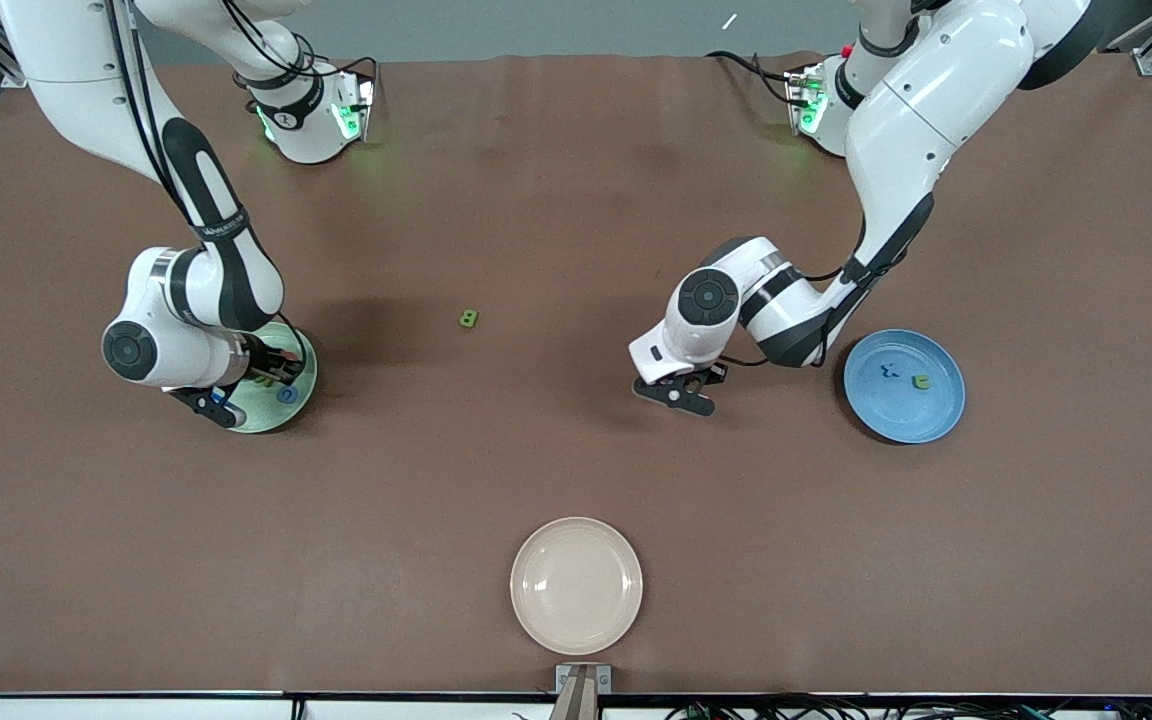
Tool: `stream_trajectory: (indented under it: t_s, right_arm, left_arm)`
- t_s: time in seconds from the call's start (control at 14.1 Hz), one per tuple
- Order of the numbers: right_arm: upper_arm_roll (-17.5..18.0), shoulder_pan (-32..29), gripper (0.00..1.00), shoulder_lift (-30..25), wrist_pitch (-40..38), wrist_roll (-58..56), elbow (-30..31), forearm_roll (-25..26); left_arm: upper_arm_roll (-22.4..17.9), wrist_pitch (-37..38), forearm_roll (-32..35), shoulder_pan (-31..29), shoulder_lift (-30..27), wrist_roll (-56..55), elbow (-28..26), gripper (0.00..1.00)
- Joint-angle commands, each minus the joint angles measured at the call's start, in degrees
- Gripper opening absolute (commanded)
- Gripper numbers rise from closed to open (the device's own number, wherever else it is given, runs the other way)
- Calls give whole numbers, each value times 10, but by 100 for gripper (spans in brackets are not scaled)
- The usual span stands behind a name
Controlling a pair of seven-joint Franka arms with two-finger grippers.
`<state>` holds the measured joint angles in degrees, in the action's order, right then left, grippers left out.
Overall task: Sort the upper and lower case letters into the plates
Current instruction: 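Release the Q in the green plate while the left gripper grasps the e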
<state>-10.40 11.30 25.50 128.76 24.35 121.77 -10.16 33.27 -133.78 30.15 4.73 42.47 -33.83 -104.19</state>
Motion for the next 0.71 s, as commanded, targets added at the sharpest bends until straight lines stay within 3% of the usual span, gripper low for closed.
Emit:
stream_trajectory:
  t_s: [0.0, 0.21, 0.35, 0.64]
  right_arm:
    - [0, 3, 10, -2, 4, 3, 4, -20]
    - [-1, 5, 13, -2, 5, 2, 4, -24]
    - [-1, 5, 22, -2, 5, 0, 4, -24]
    - [-1, 5, 26, -2, 5, 0, 4, -24]
  left_arm:
    - [-2, -2, 1, 1, 5, -3, 6, 15]
    - [-2, 3, 1, -6, -3, -4, 7, 8]
    - [-1, 15, 0, -18, -18, 1, 5, 5]
    - [34, 62, 0, -88, -49, 21, 0, 5]
